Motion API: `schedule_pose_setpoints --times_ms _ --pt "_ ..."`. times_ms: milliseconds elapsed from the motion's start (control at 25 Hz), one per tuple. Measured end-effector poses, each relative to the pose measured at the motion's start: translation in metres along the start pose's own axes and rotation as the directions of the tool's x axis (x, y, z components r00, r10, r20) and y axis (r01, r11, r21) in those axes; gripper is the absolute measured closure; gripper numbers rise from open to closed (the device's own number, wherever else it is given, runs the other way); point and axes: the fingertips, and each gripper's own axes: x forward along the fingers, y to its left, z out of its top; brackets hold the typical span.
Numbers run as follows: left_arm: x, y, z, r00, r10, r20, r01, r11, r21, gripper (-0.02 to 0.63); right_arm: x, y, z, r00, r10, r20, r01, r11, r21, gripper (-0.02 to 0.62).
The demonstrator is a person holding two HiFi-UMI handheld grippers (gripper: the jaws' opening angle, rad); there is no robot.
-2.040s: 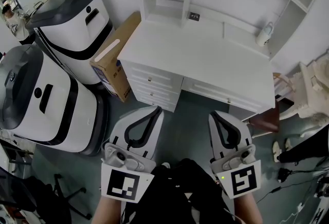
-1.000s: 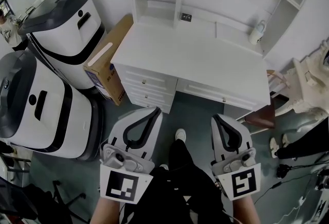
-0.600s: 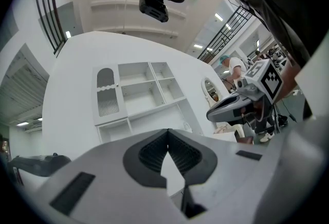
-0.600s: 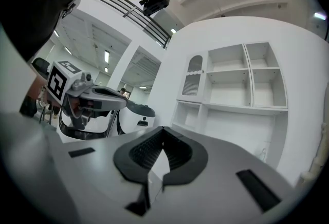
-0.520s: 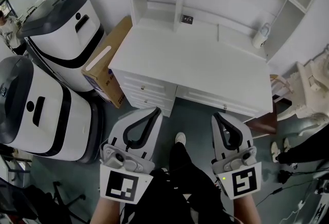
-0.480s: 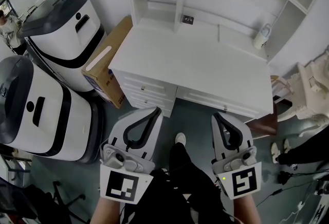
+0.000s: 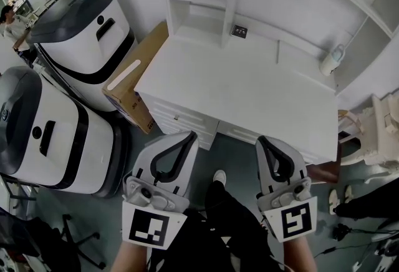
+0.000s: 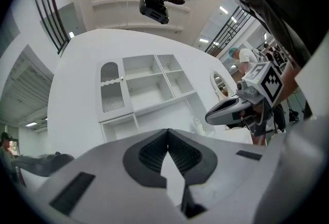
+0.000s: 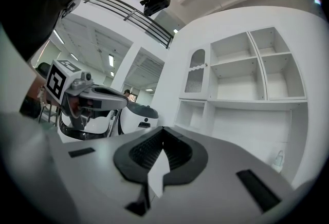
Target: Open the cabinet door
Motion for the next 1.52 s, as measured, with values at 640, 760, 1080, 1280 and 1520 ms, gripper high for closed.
schedule_pose_setpoints --times_ms 640,760,1080,1280,1520 --pt "0.096 0.039 -0.016 0.995 0.078 -0.06 -0.076 0.996 0.046 0.607 0.078 -0.086 -0.019 0.997 0.072 0.017 -0.073 0.997 0.013 0.594" --pt "0.111 0.049 -0.019 0.992 0.101 -0.07 -0.097 0.994 0.05 0.607 0.092 -0.101 -0.021 0.996 0.084 0.024 -0.084 0.996 0.012 0.593" --pt "0.156 0.067 -0.024 0.987 0.147 -0.072 -0.141 0.987 0.079 0.607 0.122 -0.138 -0.028 0.992 0.12 0.036 -0.12 0.993 0.003 0.594" --pt "0.172 0.075 -0.024 0.984 0.164 -0.069 -0.159 0.984 0.077 0.607 0.133 -0.154 -0.034 0.99 0.129 0.051 -0.13 0.992 0.008 0.593" --pt "0.182 0.072 -0.024 0.984 0.156 -0.081 -0.151 0.986 0.066 0.607 0.138 -0.163 -0.037 0.99 0.132 0.054 -0.135 0.99 0.039 0.594"
